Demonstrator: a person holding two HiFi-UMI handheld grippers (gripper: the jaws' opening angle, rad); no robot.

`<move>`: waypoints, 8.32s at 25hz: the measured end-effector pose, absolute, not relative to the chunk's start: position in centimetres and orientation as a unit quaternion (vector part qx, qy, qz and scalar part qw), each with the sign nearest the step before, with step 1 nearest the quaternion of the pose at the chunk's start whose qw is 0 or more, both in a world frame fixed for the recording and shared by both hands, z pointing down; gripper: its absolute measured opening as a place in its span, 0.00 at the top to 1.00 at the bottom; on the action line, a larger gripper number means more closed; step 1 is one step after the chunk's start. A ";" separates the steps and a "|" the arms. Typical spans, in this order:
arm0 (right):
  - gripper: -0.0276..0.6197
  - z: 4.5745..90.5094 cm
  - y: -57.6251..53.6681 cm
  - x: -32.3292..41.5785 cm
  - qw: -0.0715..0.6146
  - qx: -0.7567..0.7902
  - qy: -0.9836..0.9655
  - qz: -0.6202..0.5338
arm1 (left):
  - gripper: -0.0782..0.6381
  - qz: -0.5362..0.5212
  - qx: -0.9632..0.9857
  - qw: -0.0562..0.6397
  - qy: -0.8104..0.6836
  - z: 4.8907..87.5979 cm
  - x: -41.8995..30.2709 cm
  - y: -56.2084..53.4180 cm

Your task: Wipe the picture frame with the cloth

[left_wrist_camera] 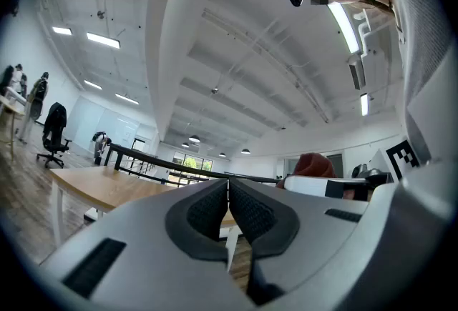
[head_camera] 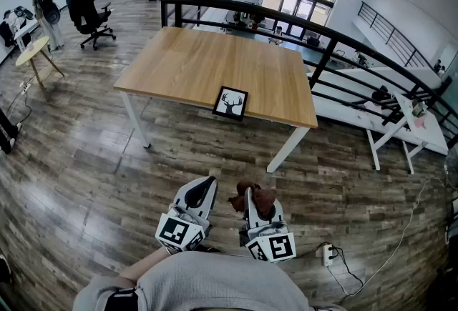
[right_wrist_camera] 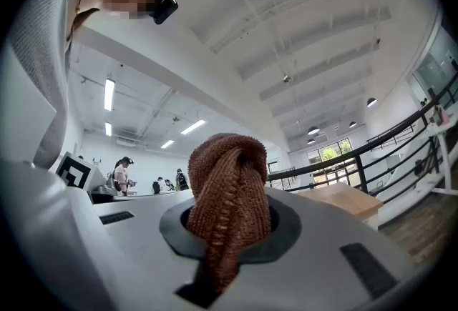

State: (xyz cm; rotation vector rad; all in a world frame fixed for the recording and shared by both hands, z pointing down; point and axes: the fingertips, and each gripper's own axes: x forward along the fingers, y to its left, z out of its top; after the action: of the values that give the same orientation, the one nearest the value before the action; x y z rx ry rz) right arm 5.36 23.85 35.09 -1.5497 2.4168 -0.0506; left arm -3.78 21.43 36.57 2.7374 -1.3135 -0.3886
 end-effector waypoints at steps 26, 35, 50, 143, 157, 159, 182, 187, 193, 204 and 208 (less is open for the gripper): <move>0.89 36.6 4.1 6.4 0.112 -0.538 0.836 -0.017 | 0.88 -0.123 0.888 0.065 -0.439 38.6 -3.3 1.2; 0.89 35.1 -8.1 5.5 0.119 -0.550 0.827 -0.013 | 0.88 -0.098 0.898 0.053 -0.426 37.3 -3.9 -11.1; 0.89 36.0 -15.2 6.2 0.109 -0.565 0.818 -0.016 | 0.88 -0.072 0.905 0.079 -0.412 39.2 -3.2 -18.0; 0.89 27.1 -15.4 11.3 0.165 -0.525 0.832 0.067 | 0.85 -0.340 0.897 0.279 0.038 26.1 3.4 -26.7; 0.89 7.8 -15.3 5.3 0.121 -0.424 0.812 0.382 | 0.85 -0.298 0.923 0.243 0.029 24.5 3.8 -24.7; 0.89 4.8 -16.3 4.0 0.114 -0.417 0.799 0.418 | 0.85 -0.294 0.925 0.238 0.027 24.5 3.8 -24.6; 0.89 15.4 -22.8 -0.1 -0.119 -0.393 0.830 0.378 | 0.85 -0.311 0.922 0.229 0.029 23.2 4.0 -23.7; 0.89 16.9 -22.9 0.1 -0.106 -0.407 0.840 0.344 | 0.85 -0.311 0.922 0.231 0.030 23.5 4.5 -24.3; 0.89 17.8 -23.9 1.3 -0.045 -0.470 0.832 0.292 | 0.85 -0.318 0.915 0.246 0.035 24.4 5.2 -25.4; 0.89 20.9 -22.4 1.7 0.001 -0.502 0.837 0.218 | 0.85 -0.341 0.899 0.271 0.035 25.1 5.8 -26.4; 0.89 21.8 -22.3 2.1 0.014 -0.506 0.840 0.197 | 0.85 -0.337 0.902 0.268 0.030 25.4 6.2 -27.1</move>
State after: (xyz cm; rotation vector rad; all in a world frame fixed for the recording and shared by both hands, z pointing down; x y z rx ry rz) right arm 2.11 -22.33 21.84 -1.5742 2.6152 0.6139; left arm 6.23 -27.07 25.40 2.4336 0.0812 -0.9087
